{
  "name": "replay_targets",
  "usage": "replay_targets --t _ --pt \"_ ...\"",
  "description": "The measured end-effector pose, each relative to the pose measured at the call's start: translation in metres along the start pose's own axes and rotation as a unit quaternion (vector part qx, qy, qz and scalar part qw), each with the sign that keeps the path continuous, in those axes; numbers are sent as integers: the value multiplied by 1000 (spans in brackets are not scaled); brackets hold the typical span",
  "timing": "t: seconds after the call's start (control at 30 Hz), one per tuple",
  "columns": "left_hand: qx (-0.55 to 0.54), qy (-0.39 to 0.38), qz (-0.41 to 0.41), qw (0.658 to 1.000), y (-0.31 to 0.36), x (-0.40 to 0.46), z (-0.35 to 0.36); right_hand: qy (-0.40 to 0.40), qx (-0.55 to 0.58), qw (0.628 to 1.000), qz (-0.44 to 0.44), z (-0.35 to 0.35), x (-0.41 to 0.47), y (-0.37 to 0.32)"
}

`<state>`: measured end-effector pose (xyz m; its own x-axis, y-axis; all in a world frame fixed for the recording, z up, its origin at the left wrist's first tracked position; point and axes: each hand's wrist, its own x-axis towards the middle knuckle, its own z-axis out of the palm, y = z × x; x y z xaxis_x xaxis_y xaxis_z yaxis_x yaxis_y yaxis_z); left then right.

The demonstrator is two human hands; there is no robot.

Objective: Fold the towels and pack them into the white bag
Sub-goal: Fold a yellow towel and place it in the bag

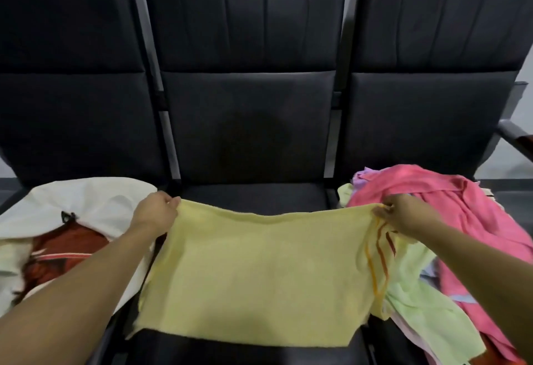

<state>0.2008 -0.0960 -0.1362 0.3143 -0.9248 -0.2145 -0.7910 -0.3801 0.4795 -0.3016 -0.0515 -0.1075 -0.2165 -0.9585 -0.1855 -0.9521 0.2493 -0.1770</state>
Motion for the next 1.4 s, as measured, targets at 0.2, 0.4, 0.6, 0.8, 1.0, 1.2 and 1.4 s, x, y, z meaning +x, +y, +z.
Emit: replay_targets --t 0.2,0.4,0.6,0.8,1.0,1.2,1.4 --pt "-65 -85 88 990 63 -37 67 30 182 983 -17 -5 9 -10" --pt "-218 -352 132 900 170 -177 192 -15 286 958 18 7 4 1" --pt "-118 -357 127 918 209 -244 258 -49 352 934 25 9 -13 17" --pt "18 -193 158 968 199 -251 283 -22 308 951 -5 8 -17 28" --pt "-15 -188 132 973 187 -233 280 -24 295 955 -2 11 -13 38" --pt "-71 -233 129 961 175 -226 270 -2 325 945 35 12 -17 42" --pt "-101 -312 187 926 155 -230 260 28 327 943 52 6 -26 37"
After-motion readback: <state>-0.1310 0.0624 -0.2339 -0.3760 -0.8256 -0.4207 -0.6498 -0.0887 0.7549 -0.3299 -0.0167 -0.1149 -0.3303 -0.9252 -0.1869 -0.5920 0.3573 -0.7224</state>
